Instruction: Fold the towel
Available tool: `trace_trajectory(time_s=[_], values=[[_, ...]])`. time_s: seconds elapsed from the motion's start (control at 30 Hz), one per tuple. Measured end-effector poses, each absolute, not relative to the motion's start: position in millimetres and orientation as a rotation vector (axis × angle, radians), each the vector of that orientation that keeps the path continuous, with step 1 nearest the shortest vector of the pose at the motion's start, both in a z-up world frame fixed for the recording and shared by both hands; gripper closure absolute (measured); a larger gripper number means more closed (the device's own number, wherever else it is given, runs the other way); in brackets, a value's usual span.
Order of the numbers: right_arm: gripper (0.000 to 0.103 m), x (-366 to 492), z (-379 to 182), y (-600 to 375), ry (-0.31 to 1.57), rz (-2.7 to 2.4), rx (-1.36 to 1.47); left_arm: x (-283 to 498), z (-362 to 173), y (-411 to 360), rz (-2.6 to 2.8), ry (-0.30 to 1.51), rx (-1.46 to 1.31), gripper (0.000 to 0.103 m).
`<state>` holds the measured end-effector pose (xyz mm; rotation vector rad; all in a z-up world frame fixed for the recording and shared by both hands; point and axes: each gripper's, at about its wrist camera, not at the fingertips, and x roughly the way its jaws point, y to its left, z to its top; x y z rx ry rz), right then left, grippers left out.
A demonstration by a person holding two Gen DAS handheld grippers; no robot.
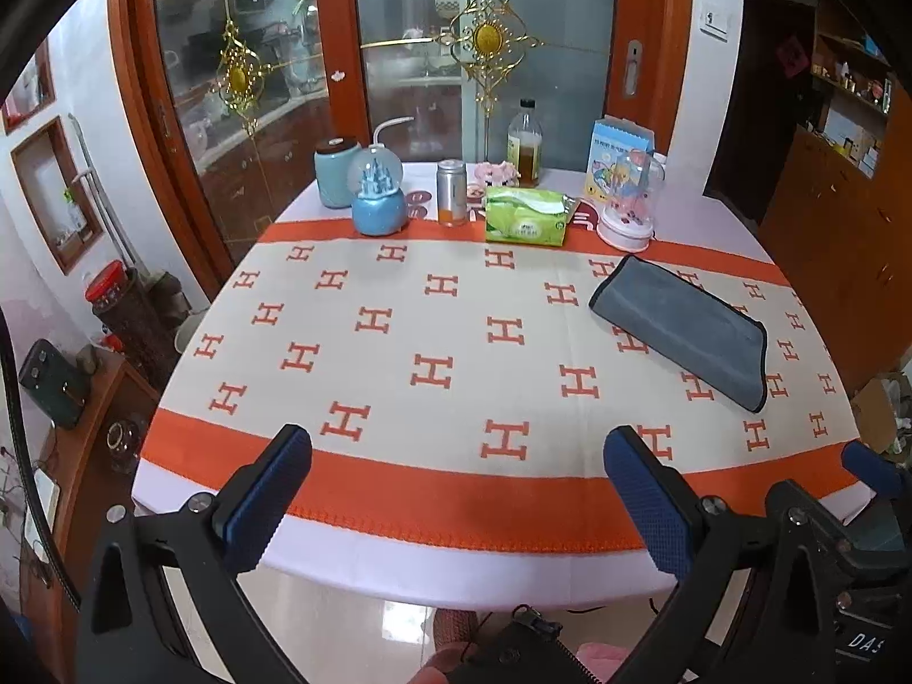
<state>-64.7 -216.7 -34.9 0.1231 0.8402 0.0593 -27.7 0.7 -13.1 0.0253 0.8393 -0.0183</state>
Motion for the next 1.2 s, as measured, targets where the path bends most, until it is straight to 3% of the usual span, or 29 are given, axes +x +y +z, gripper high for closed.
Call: trace_trajectory(time_s=[1.2], values=[[0.000, -55.2, -41.1, -212.5, 0.861, 0.021, 0.127, -22.8, -6.7, -0.5, -0.047, 0.777, 0.037, 0.001]])
